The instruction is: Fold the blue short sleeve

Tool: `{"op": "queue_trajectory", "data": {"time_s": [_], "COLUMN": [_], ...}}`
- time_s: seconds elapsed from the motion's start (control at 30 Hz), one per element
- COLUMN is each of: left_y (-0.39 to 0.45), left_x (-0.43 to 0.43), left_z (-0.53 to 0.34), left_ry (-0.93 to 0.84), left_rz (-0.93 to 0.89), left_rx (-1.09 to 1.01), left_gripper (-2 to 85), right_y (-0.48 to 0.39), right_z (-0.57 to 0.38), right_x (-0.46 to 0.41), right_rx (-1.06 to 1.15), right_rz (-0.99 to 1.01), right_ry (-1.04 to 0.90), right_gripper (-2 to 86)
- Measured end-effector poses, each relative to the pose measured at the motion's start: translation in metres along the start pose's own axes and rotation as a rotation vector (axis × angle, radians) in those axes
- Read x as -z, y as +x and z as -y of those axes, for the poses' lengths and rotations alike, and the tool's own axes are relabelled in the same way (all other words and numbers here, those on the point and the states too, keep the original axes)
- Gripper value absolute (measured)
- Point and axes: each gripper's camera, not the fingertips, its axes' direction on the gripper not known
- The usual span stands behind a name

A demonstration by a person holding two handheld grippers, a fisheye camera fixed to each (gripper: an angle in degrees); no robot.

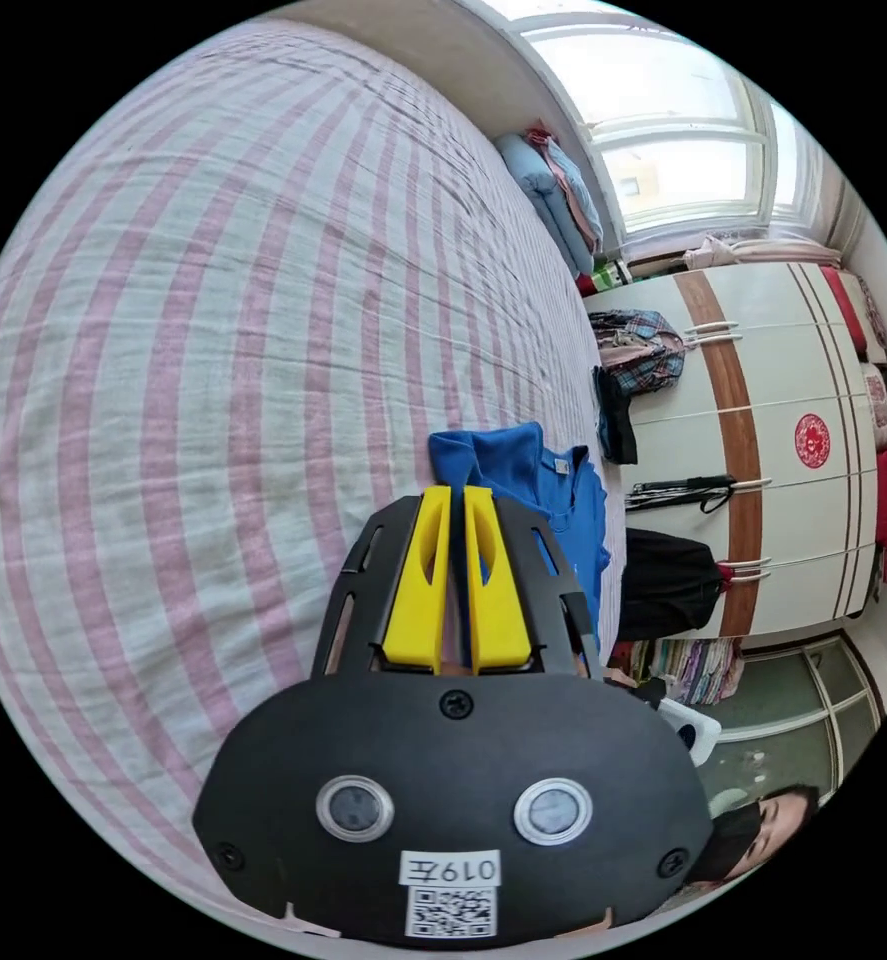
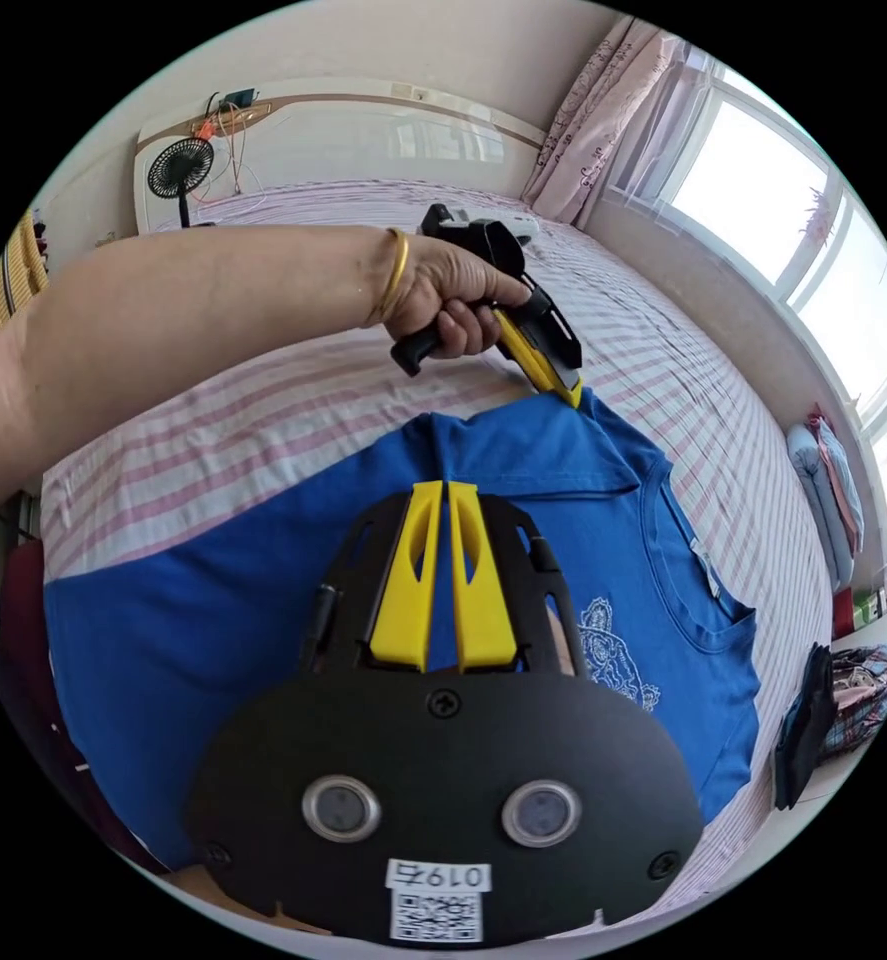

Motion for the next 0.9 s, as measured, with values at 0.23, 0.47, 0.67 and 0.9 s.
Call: {"op": "queue_trajectory", "data": {"time_s": [0.23,0.47,0.67,0.9], "left_y": [0.01,0.005,0.029,0.066], "left_x": [0.0,0.025,0.032,0.058], "left_z": [0.011,-0.003,-0.005,0.02], "left_ry": [0.043,-0.05,-0.092,-0.043], "left_rz": [-0.027,-0.105,-0.123,-0.072], "left_rx": [-0.083,-0.07,-0.092,-0.072], "left_gripper": [5.1,10.1,8.3,2.4], "right_y": [0.0,0.01,0.007,0.009], "right_z": [-0.011,-0.021,-0.027,-0.035], "right_x": [0.01,0.02,0.028,0.038], "right_rx": [-0.015,-0.057,-0.042,-0.033], "right_rz": [0.004,0.064,0.049,0.052], "right_ry": [0.021,0.044,0.039,0.04], "right_gripper": [-0.7,-0.7,-0.7,-0.8]}}
